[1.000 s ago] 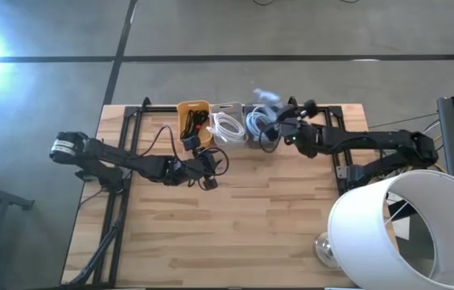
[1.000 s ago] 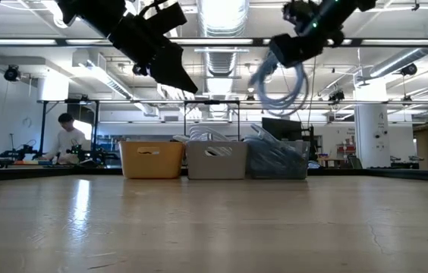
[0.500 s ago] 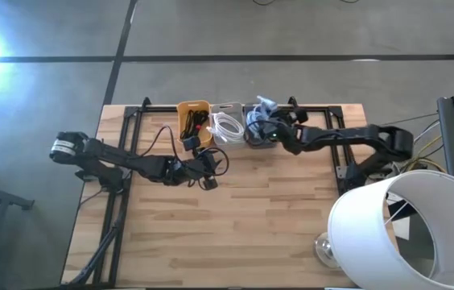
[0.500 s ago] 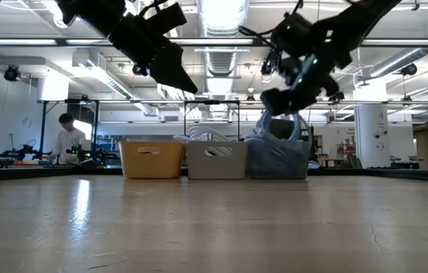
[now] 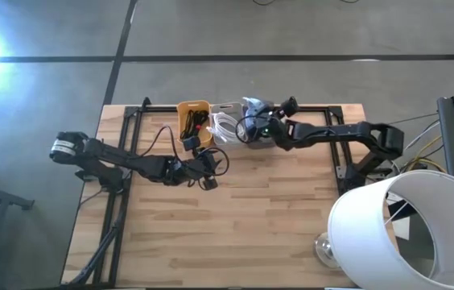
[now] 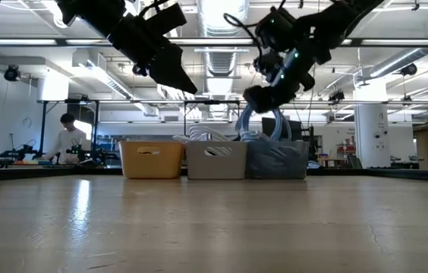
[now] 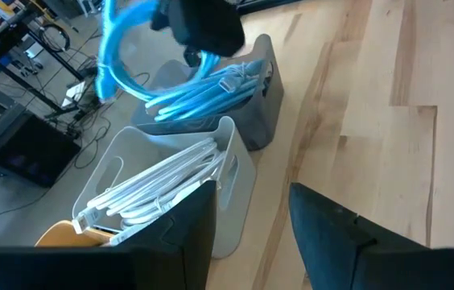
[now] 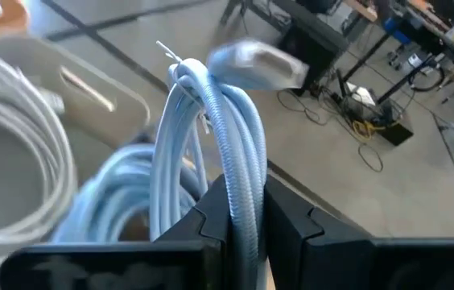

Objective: Pick & Place USB Port
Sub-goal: Put the blue display cable into the black bin

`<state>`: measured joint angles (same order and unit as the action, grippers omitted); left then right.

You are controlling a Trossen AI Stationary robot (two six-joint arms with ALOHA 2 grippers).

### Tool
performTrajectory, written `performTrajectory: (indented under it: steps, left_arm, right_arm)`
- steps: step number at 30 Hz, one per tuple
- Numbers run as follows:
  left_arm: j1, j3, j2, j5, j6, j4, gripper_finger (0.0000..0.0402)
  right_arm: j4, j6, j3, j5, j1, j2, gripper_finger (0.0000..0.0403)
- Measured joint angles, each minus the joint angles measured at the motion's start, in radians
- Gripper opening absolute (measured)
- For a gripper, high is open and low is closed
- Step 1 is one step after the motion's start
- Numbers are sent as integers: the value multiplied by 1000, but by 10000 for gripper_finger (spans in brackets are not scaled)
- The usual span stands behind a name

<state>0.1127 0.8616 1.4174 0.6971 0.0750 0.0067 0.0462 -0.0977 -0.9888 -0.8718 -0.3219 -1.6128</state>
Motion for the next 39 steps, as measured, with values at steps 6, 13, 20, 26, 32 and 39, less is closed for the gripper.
performTrajectory:
  steps: [6,13,20,26,32,39]
  left_arm:
    - [0,0,0,0,0,-1,161]
    - [0,0,0,0,0,-2,161]
    - [0,0,0,0,0,-2,161]
    - [0,0,0,0,0,-2,161]
    - [0,0,0,0,-1,-2,161]
    - [0,0,0,0,-30,-2,161]
  right_arm:
    - [-2,-31,-15,96,4,43,45]
    - [25,-44,-1,31,4,42,44]
    - [135,-160,14,13,5,38,44]
    - [131,-166,45,62,5,28,59]
    - [122,-110,47,140,5,29,86]
    - [123,-59,32,142,5,29,122]
